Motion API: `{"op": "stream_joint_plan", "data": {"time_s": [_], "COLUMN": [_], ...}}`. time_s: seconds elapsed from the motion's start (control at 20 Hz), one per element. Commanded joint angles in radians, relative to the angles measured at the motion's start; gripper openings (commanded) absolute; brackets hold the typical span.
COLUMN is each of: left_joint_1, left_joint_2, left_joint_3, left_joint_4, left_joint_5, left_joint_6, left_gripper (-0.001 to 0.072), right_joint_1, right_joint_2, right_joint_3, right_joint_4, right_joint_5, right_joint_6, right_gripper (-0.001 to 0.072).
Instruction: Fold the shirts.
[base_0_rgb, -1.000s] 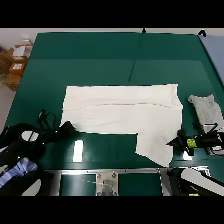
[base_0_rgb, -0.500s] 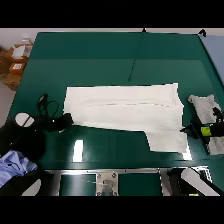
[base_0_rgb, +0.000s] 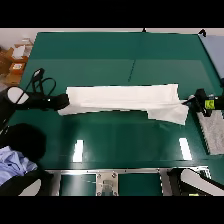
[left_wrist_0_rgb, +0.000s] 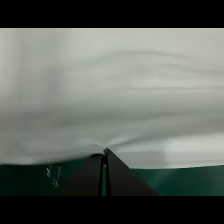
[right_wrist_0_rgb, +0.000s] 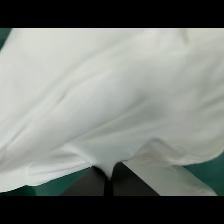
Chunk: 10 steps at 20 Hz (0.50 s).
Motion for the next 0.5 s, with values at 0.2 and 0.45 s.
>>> {"op": "stream_joint_plan", "data": {"time_s": [0.2,0.45], "left_joint_1": [0.001,0.001], "left_joint_2": [-0.451,-0.629], "left_joint_3": [0.41,0.566], "left_joint_4": [0.003,-0.124], "left_joint_5": [-0.003,0.064], "left_joint_6": [0.072,0.15], "left_gripper": [0.0023,0.0401], "right_joint_1": [0.12,0.155], "right_joint_2": [-0.399,-0.634], "right_joint_3": [0.328,0.498], "right_joint_4": [0.037,0.114], "right_joint_5": [-0.1,-0.174], "right_joint_6": [0.061,0.013], "right_gripper": [0.002,0.0182]}}
